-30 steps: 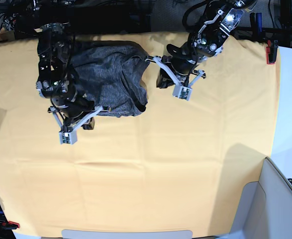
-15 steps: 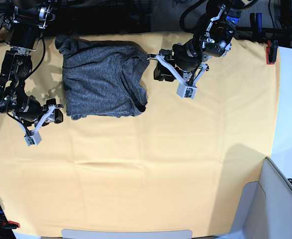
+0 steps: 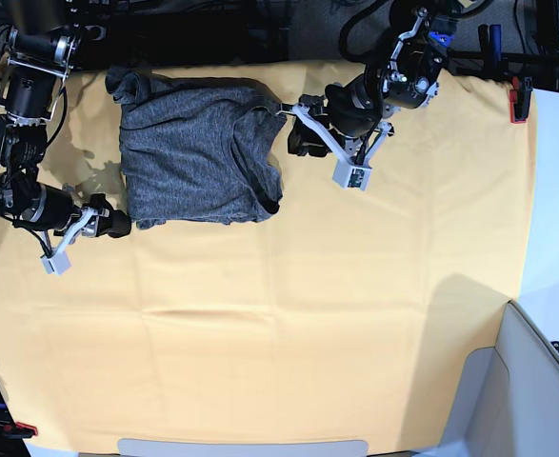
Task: Fold the T-shirt properly
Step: 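Grasp the shirt's sides with both grippers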
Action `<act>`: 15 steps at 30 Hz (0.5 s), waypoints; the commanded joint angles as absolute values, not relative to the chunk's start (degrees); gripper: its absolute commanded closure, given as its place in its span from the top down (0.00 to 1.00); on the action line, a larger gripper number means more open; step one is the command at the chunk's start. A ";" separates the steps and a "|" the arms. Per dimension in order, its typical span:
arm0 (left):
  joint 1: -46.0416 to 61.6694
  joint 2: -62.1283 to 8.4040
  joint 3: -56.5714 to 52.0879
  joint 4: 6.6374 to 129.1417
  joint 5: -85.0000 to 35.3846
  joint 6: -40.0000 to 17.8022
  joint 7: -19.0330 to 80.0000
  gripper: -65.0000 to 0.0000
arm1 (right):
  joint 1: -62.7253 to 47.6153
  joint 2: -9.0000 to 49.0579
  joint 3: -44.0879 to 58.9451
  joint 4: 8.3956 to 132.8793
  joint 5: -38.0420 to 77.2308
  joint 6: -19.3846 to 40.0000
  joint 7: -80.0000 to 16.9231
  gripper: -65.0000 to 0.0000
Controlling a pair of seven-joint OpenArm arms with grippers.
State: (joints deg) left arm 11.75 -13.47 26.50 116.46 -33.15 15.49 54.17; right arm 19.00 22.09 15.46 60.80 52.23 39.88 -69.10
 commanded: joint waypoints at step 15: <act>11.47 -13.14 26.51 117.23 -33.45 15.34 54.90 0.30 | 19.65 16.48 15.43 61.49 54.81 40.00 -75.91 0.56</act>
State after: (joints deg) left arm 11.75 -13.13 26.50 116.40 -33.17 15.49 55.16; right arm 19.09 16.32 15.53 61.01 55.68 39.88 -73.76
